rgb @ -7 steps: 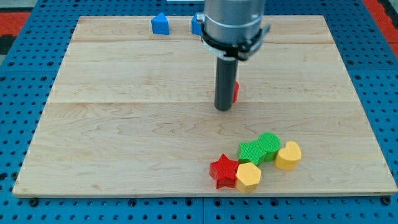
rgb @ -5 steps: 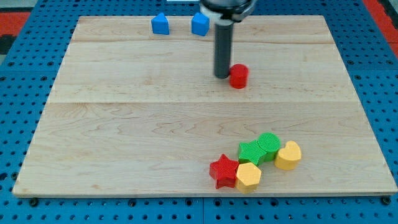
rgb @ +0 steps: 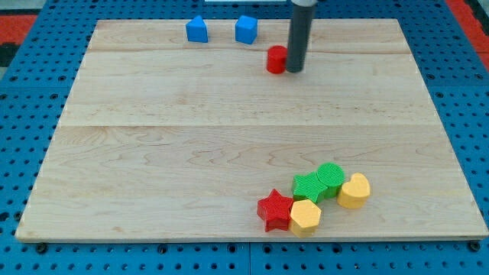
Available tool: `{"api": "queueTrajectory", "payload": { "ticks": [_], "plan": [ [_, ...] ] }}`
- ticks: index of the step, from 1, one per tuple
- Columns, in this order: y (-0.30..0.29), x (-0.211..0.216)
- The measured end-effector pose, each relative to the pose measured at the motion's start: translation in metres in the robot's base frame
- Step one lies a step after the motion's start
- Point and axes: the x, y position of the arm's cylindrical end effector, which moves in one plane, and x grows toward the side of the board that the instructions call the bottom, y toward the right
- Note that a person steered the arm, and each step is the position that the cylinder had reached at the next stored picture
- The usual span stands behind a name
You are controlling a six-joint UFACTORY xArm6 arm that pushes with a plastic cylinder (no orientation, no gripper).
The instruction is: Move red circle to the top center
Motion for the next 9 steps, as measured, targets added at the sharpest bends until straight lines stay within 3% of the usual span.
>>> {"api": "queueTrajectory", "payload": {
  "ticks": [1, 2, 3, 4, 5, 7, 8, 9],
  "plan": [
    [-0.015, 0.039],
    [-0.063, 0.018],
    [0.015, 0.001],
    [0.02, -0.011],
    [-0.026, 0.014],
    [0.045, -0.039],
    [0.04, -0.06],
    [0.096, 0.001]
  ]
}}
